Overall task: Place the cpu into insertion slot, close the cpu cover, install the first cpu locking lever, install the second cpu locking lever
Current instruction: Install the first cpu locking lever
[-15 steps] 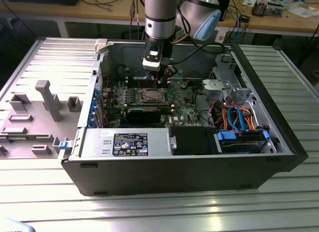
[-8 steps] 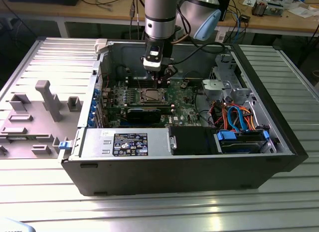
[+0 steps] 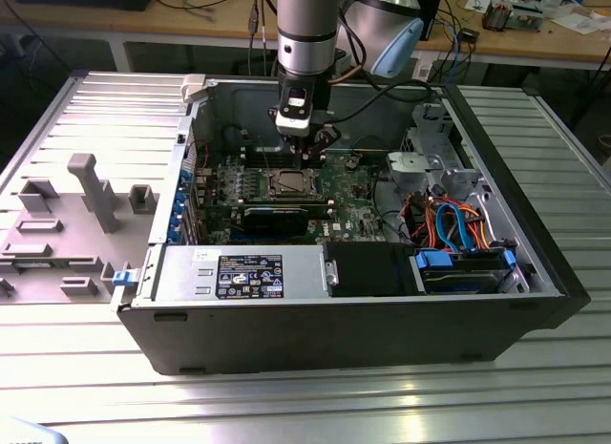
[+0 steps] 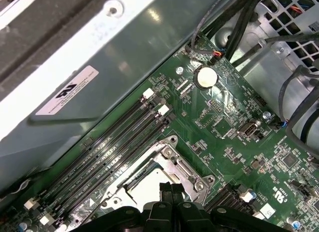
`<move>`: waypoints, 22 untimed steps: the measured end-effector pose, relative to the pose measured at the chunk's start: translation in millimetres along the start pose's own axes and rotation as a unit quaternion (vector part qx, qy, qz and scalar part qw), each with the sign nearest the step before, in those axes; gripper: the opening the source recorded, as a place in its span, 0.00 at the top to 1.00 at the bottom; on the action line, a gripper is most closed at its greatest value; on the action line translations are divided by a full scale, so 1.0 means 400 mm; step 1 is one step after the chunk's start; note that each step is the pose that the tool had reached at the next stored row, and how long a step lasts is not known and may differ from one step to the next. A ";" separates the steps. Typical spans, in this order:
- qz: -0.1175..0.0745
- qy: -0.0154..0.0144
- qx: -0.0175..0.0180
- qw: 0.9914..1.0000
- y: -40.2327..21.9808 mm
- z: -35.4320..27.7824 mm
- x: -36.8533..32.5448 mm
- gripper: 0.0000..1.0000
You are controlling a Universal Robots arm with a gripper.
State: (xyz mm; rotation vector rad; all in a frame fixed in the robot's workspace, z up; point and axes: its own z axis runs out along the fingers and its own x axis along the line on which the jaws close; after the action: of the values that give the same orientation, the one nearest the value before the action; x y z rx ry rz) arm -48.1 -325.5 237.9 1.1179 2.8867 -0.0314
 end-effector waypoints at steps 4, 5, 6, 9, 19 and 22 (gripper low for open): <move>-0.003 0.000 0.000 1.000 0.000 0.000 0.000 0.89; -0.003 0.000 0.000 1.000 0.000 0.000 0.000 0.89; -0.003 0.000 0.000 1.000 0.000 0.000 0.000 0.89; -0.005 0.000 0.000 1.000 0.000 0.000 0.000 0.89; -0.019 0.000 -0.001 1.000 0.000 0.000 0.000 0.89; -0.022 0.000 -0.001 1.000 0.000 0.000 0.000 0.89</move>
State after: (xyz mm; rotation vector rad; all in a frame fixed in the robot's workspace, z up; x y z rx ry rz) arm -48.1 -325.4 237.9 1.0540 2.9100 -0.0302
